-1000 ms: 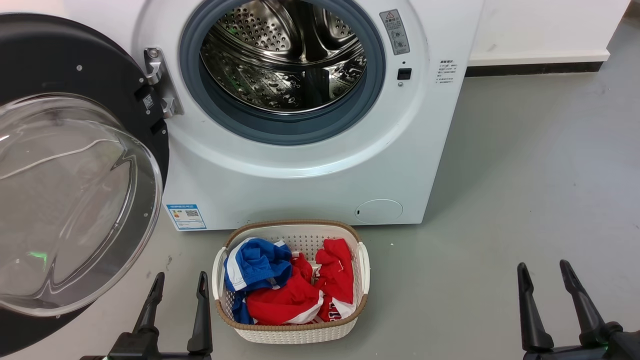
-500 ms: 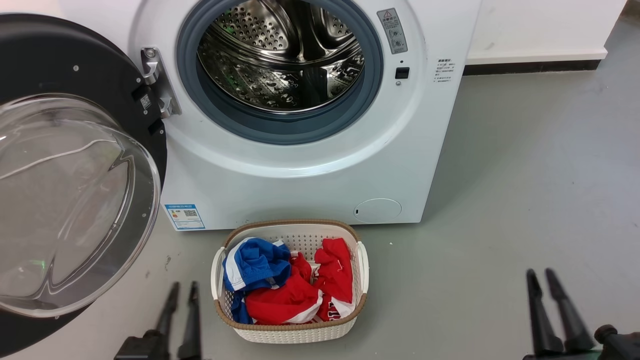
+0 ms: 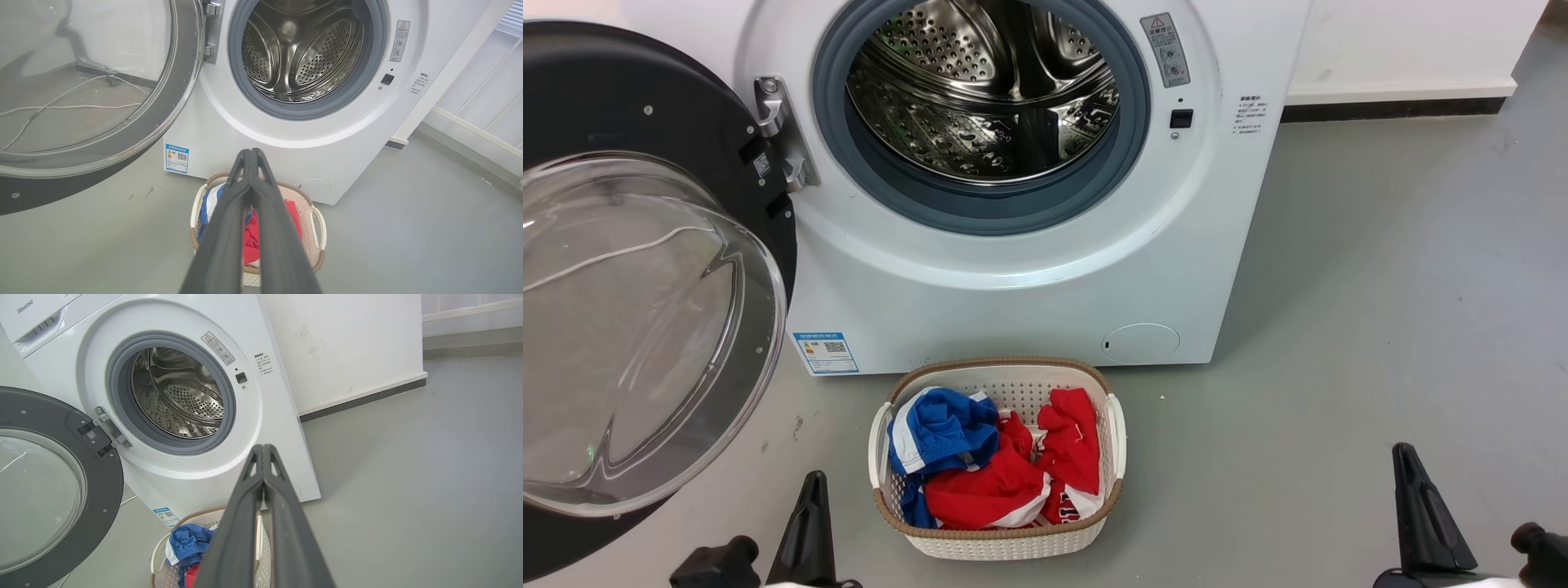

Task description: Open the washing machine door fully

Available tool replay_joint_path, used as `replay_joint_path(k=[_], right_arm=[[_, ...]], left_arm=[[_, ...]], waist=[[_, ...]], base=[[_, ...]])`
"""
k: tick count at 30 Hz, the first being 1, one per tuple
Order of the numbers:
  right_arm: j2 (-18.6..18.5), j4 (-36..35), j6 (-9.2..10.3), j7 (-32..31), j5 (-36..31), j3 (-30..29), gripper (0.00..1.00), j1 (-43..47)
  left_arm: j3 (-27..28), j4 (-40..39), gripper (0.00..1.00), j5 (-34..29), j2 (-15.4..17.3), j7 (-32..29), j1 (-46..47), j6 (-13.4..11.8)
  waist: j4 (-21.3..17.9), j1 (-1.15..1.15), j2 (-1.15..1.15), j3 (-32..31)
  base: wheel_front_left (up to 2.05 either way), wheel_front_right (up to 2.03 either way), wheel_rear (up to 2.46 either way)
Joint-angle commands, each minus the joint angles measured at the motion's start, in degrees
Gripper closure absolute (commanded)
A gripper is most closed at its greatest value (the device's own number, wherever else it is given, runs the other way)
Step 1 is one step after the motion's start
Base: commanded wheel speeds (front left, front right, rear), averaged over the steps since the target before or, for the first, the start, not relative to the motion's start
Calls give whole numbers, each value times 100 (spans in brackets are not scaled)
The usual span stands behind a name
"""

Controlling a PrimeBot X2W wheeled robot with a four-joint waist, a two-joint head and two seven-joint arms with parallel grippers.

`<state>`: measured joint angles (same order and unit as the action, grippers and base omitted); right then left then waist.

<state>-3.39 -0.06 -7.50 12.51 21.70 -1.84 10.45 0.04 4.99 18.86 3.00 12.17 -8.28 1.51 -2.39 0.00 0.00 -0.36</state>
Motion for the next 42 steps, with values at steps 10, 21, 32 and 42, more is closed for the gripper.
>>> replay_joint_path(k=[10, 21, 32, 42], right_arm=[[-99, 145, 0, -216, 1208, 19, 100, -374], [-134, 338, 0, -425, 2212, 17, 100, -584], [-153, 498, 0, -606, 3015, 3, 100, -761], [-163, 646, 0, -776, 3737, -20, 100, -918]], left_arm=[[70, 81, 100, 1201, 52, -255, 357, 103], [133, 202, 100, 2212, 69, -487, 534, 185], [185, 307, 100, 3032, 78, -684, 685, 253], [242, 402, 100, 3770, 83, -860, 825, 318]], waist=[[22, 0, 0, 5], [45, 0, 0, 10], [66, 0, 0, 15], [88, 0, 0, 20]], base=[[0, 0, 0], [0, 0, 0], [0, 0, 0], [0, 0, 0]])
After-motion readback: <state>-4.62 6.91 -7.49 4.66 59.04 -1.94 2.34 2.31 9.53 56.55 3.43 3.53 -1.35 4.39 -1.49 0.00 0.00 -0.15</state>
